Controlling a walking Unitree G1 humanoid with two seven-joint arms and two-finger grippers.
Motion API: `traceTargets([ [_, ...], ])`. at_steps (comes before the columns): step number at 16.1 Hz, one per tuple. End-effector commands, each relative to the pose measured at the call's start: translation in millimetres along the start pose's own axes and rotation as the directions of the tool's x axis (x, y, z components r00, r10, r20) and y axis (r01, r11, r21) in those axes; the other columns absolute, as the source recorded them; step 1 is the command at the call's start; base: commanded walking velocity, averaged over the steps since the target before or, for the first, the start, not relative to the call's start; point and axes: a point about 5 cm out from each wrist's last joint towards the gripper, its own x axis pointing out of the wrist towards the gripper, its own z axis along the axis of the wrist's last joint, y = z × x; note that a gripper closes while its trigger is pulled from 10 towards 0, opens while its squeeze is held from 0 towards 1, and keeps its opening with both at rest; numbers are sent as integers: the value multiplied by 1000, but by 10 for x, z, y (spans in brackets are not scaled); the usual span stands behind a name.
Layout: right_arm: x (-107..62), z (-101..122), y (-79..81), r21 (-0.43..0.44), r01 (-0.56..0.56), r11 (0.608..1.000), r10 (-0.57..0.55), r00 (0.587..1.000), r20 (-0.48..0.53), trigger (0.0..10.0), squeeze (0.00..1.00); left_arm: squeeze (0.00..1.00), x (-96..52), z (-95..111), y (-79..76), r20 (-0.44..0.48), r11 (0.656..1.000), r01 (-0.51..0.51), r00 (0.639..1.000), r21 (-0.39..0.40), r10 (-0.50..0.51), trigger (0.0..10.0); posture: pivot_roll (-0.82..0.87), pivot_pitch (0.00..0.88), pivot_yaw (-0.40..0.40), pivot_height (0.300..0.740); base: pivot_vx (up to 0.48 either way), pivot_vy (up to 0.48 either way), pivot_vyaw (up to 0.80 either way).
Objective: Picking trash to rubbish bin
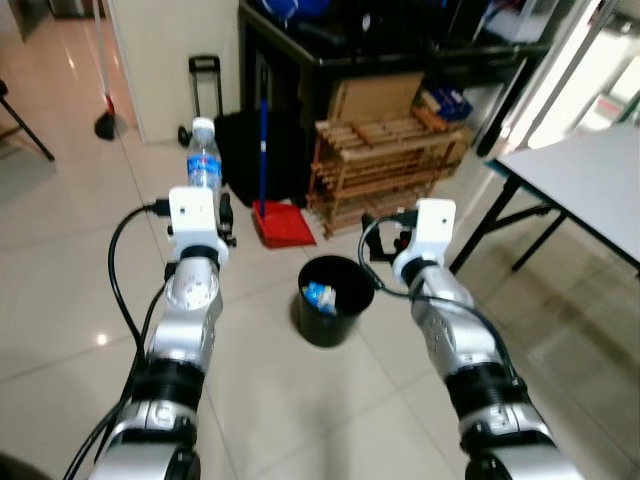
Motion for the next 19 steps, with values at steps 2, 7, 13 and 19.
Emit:
traceTargets([
  [2,-30,-15,-200,1,64,998,-64,998,-6,10000,0,0,1,36,-171,7,999,49,999,-7,-49,10000,35,42,-100,740,467,0,0],
  [7,-39,-54,-198,-13,58,998,-58,998,-21,10000,0,0,-1,33,-173,5,999,54,999,-5,-54,10000,35,41,-97,740,464,0,-130],
  [13,-34,-63,-199,-14,65,998,-66,998,-22,10000,0,0,-2,46,-193,14,997,74,997,34,-75,10000,38,42,-98,740,461,0,-533],
  [19,-33,-61,-218,-13,74,997,-74,997,-16,10000,0,0,-14,78,-219,25,997,79,996,22,-80,10000,37,41,-98,740,457,0,0],
])
